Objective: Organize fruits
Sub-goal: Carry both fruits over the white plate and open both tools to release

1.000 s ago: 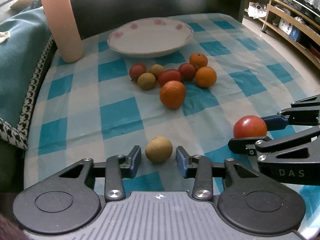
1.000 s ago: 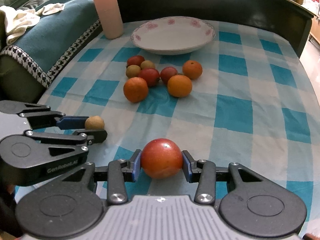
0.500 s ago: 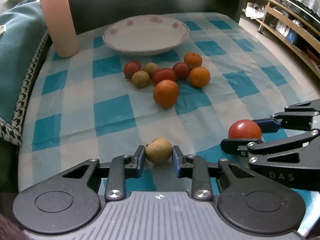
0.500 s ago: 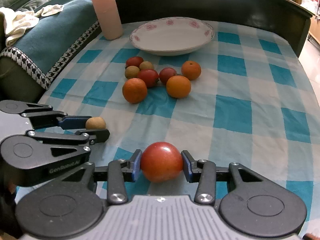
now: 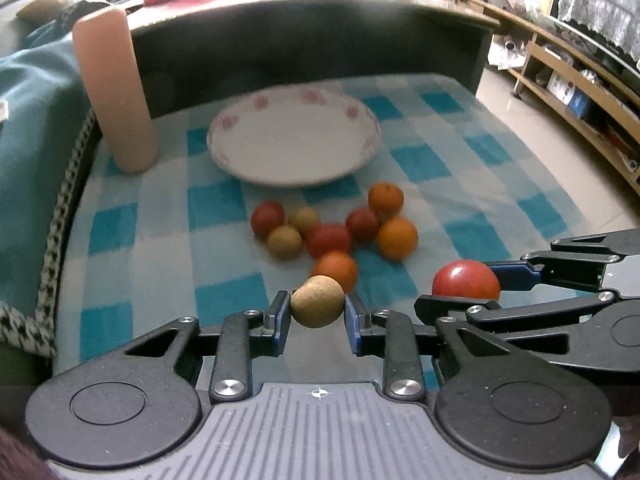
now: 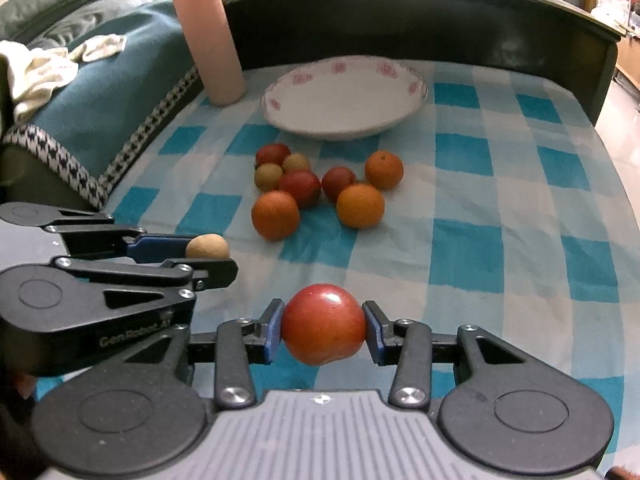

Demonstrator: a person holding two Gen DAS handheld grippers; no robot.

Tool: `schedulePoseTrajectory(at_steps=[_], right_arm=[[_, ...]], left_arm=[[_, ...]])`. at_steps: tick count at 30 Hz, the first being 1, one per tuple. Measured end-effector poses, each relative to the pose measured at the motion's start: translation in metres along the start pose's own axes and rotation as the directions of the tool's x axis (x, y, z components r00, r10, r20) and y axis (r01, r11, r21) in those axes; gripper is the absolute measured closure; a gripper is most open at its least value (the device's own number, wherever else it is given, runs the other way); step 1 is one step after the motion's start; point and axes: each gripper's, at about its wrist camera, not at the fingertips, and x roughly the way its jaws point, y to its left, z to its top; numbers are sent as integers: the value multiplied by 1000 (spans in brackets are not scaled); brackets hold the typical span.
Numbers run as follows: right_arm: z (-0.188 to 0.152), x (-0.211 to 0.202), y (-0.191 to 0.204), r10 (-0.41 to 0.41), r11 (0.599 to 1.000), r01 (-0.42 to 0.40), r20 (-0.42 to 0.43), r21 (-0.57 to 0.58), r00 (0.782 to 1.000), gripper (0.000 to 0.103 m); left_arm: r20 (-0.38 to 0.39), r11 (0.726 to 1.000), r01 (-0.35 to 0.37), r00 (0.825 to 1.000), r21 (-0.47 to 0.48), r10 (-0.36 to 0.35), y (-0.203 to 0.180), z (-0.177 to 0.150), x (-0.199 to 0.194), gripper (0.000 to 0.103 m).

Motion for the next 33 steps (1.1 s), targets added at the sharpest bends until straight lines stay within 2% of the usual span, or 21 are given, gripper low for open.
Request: schedulePoseTrajectory(at_steps=[6, 18, 27, 33], right_arm=[[27, -1, -5, -12, 1000, 11, 47, 18, 999, 47], [90, 25, -16, -36, 999, 38, 107, -14, 994, 47], [121, 60, -30, -37, 999, 41, 97, -32, 995, 47], [129, 77, -33, -31, 997, 38, 98, -69, 995, 47]], left_arm=[[37, 999, -25, 999, 28, 24, 3, 30, 6, 68], [36, 999, -37, 999, -32, 38, 26, 78, 48, 68], [11, 997, -53, 998, -63, 54, 37, 90, 74, 68], [-2, 994, -66, 998, -85, 66, 45, 89, 83, 68]])
